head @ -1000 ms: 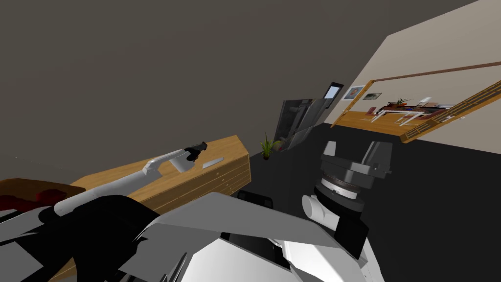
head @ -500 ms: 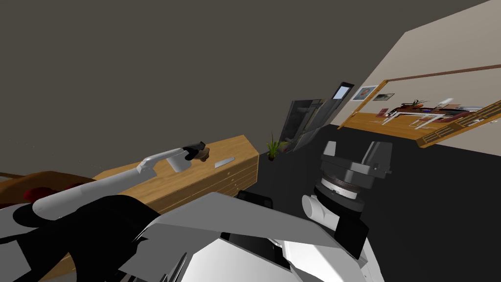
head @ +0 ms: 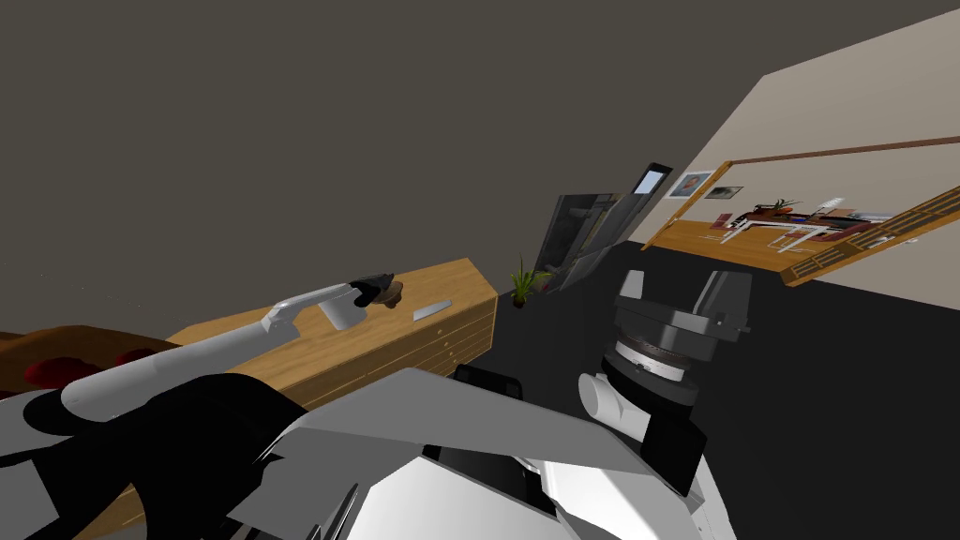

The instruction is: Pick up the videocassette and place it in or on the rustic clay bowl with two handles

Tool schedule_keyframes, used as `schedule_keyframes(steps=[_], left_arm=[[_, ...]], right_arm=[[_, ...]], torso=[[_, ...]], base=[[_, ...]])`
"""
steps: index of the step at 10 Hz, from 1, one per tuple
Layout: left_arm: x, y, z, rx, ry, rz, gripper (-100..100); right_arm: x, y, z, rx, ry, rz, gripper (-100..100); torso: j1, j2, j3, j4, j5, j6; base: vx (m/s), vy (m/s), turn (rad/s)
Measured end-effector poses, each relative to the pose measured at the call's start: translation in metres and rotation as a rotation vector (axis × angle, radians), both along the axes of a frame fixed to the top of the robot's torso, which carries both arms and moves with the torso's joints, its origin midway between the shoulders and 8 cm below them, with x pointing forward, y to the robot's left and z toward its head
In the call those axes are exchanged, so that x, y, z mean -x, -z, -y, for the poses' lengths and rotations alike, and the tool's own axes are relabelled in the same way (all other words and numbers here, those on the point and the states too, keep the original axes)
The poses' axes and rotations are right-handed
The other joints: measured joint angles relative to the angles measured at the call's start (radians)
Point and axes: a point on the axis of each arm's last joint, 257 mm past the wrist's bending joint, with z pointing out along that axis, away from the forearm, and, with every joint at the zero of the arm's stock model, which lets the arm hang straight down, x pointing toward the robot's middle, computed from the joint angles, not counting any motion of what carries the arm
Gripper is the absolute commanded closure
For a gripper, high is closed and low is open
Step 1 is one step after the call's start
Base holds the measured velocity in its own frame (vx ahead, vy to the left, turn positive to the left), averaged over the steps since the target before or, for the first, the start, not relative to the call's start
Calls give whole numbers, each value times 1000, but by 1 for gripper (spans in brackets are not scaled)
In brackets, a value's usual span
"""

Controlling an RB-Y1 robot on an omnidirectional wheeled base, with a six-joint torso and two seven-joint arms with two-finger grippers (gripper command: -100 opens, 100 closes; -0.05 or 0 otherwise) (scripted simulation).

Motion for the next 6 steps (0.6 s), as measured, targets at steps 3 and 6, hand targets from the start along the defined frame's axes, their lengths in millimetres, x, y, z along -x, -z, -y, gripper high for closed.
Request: schedule_keyframes(steps=[3,6], left_arm=[[-3,-7,8,0,10,3,-100],[-8,-26,27,1,29,7,-100]], right_arm=[[0,0,0,0,0,0,0],[0,0,0,0,0,0,0]], torso=[[-1,-1,0,0,0,0],[-1,-1,0,0,0,0]], base=[[12,-11,37],[12,-13,40]])
